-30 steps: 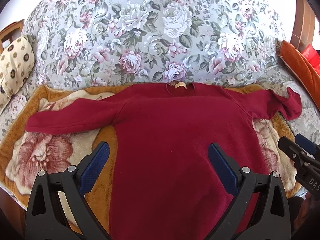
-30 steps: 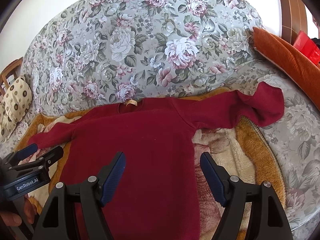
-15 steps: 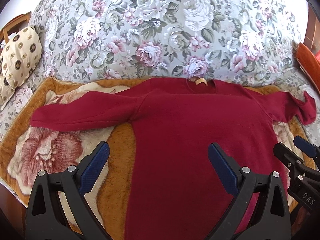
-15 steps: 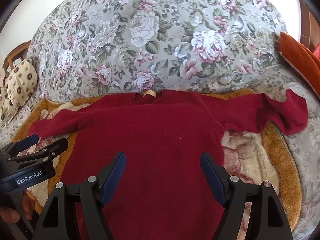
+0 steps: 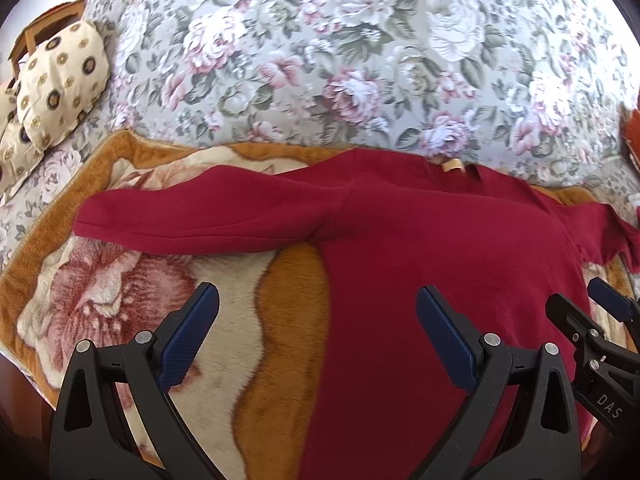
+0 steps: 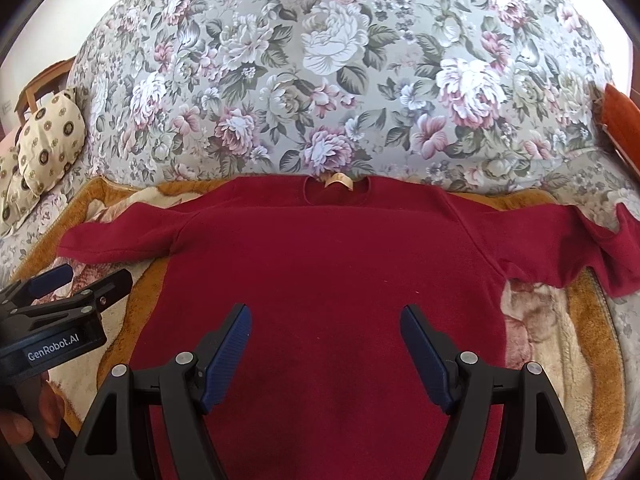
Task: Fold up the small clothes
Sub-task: 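Grasp the sleeve cuff with the left gripper and lift it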
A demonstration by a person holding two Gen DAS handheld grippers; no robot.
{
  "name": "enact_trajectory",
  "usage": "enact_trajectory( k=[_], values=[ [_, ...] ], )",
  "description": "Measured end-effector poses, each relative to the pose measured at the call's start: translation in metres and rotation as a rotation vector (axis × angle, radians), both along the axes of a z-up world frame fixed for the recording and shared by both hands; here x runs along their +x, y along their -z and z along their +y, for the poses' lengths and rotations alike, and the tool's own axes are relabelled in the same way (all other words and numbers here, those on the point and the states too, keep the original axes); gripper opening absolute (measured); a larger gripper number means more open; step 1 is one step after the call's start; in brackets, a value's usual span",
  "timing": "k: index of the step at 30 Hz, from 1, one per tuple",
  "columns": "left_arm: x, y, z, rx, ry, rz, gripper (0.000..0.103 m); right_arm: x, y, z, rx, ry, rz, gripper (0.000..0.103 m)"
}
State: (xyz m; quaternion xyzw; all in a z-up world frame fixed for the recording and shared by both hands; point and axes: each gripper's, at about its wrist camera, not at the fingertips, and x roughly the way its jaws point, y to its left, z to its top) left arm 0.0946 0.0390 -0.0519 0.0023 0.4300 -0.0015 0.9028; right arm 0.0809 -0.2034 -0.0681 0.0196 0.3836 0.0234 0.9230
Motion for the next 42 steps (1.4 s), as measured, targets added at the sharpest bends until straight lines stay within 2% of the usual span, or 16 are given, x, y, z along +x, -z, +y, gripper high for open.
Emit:
enact_trajectory(
  k=[7, 13, 16, 19, 24, 25, 26, 28, 29, 30, 31, 32, 36, 42],
  values=[
    [0.02, 0.011, 0.041, -0.015, -0.095, 0.016, 0.1, 0.029, 0.009, 0.024, -0.036, -0.057, 0.007, 0.075],
    [0.042, 0.024, 0.103, -0.029, -0.226, 0.046, 0.1, 0.059, 0.022, 0.043, -0.018, -0.098, 0.037, 0.075],
    [0.051, 0.031, 0.149, -0.101, -0.339, 0.064, 0.1, 0.072, 0.029, 0.052, -0.018, -0.116, 0.041, 0.075],
    [0.06, 0.041, 0.196, -0.207, -0.474, 0.076, 0.1, 0.084, 0.038, 0.058, -0.019, -0.121, 0.065, 0.075],
    [0.074, 0.056, 0.256, -0.362, -0.658, 0.052, 0.1, 0.092, 0.05, 0.063, -0.014, -0.144, 0.093, 0.075],
    [0.078, 0.061, 0.263, -0.394, -0.679, 0.056, 0.097, 0.093, 0.053, 0.064, -0.015, -0.147, 0.099, 0.075],
    [0.086, 0.068, 0.27, -0.428, -0.688, 0.061, 0.089, 0.094, 0.055, 0.063, -0.015, -0.147, 0.106, 0.075],
    [0.098, 0.079, 0.277, -0.454, -0.687, 0.082, 0.075, 0.094, 0.058, 0.06, -0.005, -0.142, 0.116, 0.075],
    [0.102, 0.079, 0.277, -0.416, -0.694, 0.062, 0.064, 0.094, 0.059, 0.058, 0.004, -0.138, 0.118, 0.075],
    [0.104, 0.077, 0.275, -0.392, -0.683, 0.04, 0.05, 0.093, 0.059, 0.056, 0.012, -0.133, 0.117, 0.075],
    [0.11, 0.077, 0.273, -0.386, -0.654, 0.045, 0.014, 0.093, 0.058, 0.054, 0.017, -0.129, 0.115, 0.075],
    [0.115, 0.077, 0.271, -0.396, -0.625, 0.068, 0.007, 0.092, 0.057, 0.052, 0.019, -0.125, 0.113, 0.075],
    [0.107, 0.044, 0.245, -0.378, -0.544, -0.01, 0.007, 0.085, 0.046, 0.041, 0.024, -0.116, 0.085, 0.075],
    [0.095, -0.034, 0.146, -0.428, -0.28, -0.136, 0.007, 0.072, 0.023, 0.004, 0.05, -0.043, 0.035, 0.075]
  ],
)
